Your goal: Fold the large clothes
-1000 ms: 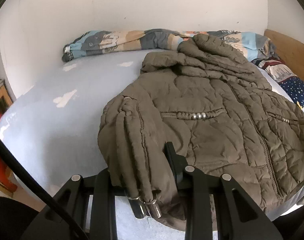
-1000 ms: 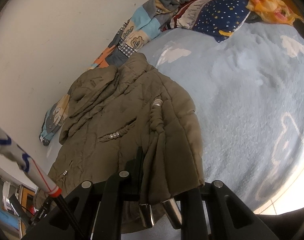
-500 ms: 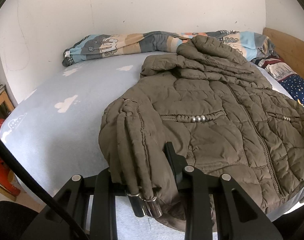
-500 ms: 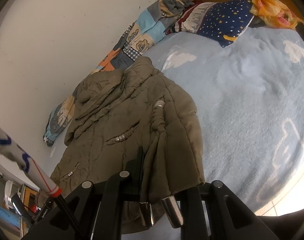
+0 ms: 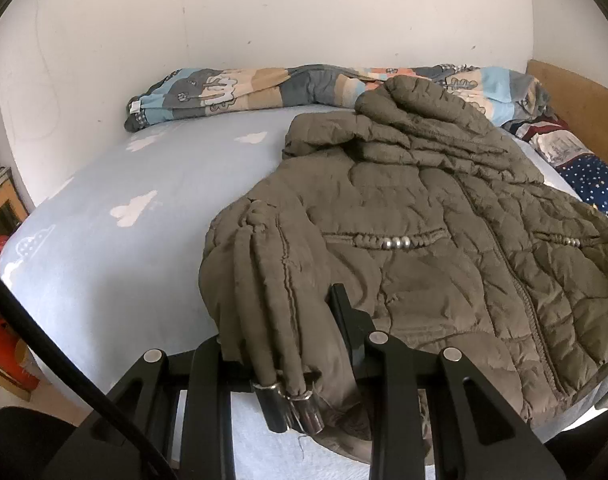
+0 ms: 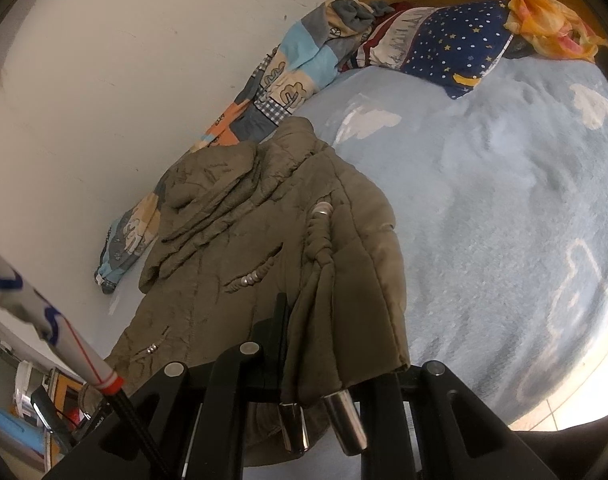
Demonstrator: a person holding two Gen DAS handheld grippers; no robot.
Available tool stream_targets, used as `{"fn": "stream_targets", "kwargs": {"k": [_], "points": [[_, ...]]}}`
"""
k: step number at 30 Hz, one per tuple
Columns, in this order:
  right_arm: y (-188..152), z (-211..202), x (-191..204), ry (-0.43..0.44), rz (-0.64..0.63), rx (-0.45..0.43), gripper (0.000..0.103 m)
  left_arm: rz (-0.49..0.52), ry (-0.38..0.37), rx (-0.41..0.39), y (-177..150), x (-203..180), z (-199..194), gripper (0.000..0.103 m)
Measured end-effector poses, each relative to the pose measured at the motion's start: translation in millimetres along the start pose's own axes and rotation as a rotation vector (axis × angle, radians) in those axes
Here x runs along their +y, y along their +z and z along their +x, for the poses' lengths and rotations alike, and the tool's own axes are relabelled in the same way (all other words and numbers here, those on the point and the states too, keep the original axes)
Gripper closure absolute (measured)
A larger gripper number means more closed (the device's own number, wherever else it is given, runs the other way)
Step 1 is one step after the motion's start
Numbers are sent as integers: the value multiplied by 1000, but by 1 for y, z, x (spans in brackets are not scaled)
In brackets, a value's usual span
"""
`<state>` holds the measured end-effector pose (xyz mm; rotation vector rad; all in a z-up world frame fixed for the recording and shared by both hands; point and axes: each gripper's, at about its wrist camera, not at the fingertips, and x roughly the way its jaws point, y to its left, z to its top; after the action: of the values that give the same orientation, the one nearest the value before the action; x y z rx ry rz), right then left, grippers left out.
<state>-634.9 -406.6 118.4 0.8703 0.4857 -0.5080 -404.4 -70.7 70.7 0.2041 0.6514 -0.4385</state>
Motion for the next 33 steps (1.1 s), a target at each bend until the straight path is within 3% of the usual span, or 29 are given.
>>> {"fn": "stream_targets", "kwargs": {"k": [20,33], "points": [[43,-18,30,97,-22,-43,89,-19,-44,-96,66,9,-26,75],[117,-15,81,155,-70,-126,89,-43,-54,-185,150,15,-21,75]]}}
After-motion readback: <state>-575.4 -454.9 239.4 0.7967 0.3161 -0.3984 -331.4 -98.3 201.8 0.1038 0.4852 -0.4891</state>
